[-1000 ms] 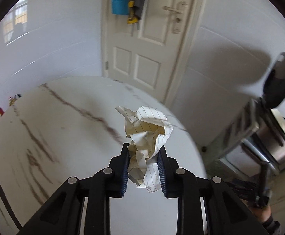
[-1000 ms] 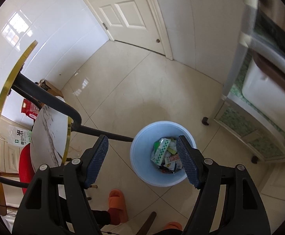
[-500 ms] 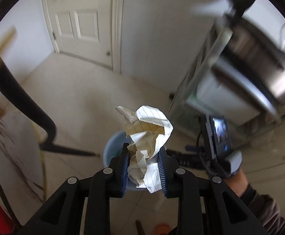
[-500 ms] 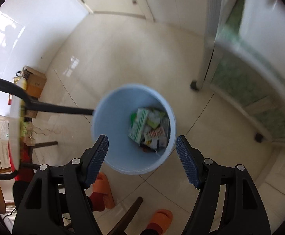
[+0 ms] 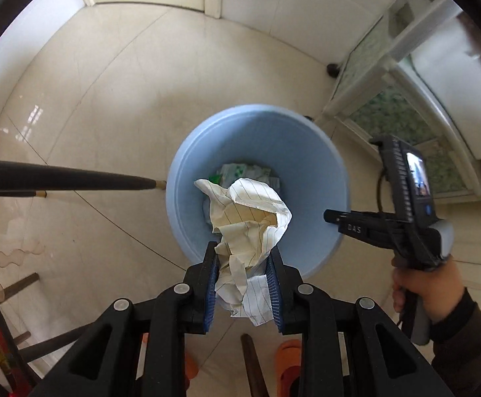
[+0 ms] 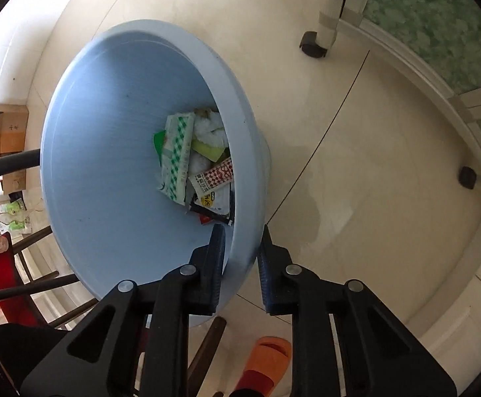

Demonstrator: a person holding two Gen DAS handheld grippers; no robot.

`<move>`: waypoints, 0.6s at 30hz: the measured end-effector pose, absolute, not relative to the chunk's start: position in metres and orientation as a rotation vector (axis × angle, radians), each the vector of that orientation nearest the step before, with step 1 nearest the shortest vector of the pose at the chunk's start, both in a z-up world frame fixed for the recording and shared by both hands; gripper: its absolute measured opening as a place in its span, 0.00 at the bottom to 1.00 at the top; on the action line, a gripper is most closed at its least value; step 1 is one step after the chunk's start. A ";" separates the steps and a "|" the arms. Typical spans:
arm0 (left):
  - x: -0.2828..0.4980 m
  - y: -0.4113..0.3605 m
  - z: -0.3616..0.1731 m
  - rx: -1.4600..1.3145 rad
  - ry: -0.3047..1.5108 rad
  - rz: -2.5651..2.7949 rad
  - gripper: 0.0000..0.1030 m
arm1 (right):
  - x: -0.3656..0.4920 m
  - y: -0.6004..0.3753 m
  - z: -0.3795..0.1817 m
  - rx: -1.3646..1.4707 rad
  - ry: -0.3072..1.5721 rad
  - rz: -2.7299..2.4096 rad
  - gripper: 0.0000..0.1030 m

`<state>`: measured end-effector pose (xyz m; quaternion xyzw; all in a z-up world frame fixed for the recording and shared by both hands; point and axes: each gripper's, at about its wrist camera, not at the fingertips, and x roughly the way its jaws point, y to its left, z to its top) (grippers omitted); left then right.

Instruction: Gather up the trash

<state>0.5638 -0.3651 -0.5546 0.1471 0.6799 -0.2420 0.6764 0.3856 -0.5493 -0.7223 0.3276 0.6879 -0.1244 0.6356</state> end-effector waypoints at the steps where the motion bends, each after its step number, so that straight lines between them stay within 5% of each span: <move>1: 0.567 -0.365 -0.558 0.336 1.531 -0.541 0.24 | 0.385 -0.548 -0.721 0.739 1.571 -0.283 0.17; 5: 0.566 -0.370 -0.563 0.349 1.514 -0.528 0.32 | 0.385 -0.548 -0.721 0.745 1.567 -0.278 0.17; 7: 0.561 -0.375 -0.561 0.359 1.496 -0.511 0.48 | 0.388 -0.550 -0.723 0.741 1.567 -0.277 0.17; 9: 0.553 -0.381 -0.557 0.370 1.467 -0.499 0.74 | 0.388 -0.550 -0.722 0.736 1.571 -0.275 0.18; 18: 0.523 -0.384 -0.489 0.346 1.303 -0.530 0.76 | 0.384 -0.552 -0.676 0.695 1.483 -0.319 0.25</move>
